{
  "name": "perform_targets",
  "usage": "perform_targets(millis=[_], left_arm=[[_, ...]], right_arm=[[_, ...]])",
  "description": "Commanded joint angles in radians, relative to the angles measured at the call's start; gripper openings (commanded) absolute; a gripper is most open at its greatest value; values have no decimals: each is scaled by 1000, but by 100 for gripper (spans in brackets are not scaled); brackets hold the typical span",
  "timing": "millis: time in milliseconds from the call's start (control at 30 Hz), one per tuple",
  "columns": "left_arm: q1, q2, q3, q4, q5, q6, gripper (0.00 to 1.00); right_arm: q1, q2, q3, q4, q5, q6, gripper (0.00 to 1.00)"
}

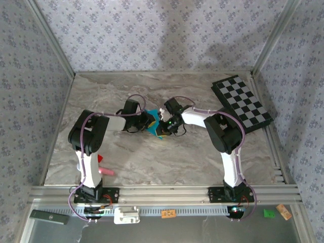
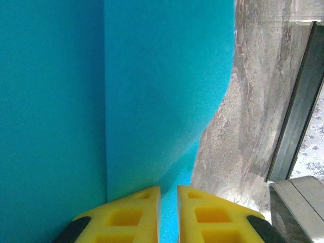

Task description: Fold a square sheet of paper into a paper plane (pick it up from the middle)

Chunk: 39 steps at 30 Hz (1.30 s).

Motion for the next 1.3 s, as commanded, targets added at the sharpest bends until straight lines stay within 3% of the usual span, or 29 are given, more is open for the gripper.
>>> perform_targets(millis=[0, 633, 1267], left_arm=[[-4, 40, 11, -57, -4, 14, 16], [-7, -24, 53, -22, 53, 61, 19], [-13, 71, 112, -99, 44, 97, 17]], right_arm=[[-5, -13, -29, -28, -27, 13, 11], [-21, -18, -79, -46, -26, -13, 11], [-28, -32, -68, -84, -37, -58, 11]])
